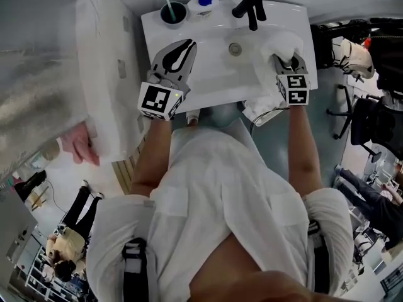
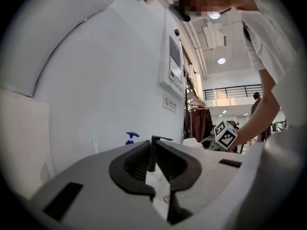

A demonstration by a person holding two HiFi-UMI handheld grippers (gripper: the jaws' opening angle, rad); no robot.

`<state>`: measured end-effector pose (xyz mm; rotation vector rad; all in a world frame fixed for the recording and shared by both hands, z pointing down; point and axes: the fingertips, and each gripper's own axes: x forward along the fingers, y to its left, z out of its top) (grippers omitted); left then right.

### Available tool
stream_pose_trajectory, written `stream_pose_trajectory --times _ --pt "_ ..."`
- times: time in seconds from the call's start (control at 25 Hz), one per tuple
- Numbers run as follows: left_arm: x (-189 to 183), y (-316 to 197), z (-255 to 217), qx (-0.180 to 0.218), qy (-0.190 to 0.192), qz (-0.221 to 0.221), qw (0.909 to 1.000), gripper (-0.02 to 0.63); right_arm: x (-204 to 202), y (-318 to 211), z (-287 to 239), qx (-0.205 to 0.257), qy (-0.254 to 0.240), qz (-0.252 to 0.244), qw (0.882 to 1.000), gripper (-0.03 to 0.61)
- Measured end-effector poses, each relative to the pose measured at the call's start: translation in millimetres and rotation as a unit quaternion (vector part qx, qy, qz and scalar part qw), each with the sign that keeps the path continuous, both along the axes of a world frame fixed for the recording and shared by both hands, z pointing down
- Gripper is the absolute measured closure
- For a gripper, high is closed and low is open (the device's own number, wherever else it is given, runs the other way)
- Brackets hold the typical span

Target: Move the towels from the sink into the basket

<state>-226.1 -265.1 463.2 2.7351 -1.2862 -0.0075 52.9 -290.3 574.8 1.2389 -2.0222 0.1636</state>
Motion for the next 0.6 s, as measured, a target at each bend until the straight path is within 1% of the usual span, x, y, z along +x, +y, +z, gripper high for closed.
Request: stream_pose_trajectory --times 0.12,0.32,0.6 --pt "8 2 -7 0.006 0.0 0.009 0.9999 0.575 12 2 -37 0.051 -0.025 0.022 0.998 0.431" --pt "25 3 -23 0.02 -0.001 0.023 0.9995 0.575 29 9 -87 0.117 -0.064 0.058 0.989 0.431" --pt "50 1 -45 0.043 -0.001 0.045 0.998 0.575 58 33 -143 0.188 -0.11 0.107 0.97 0.431"
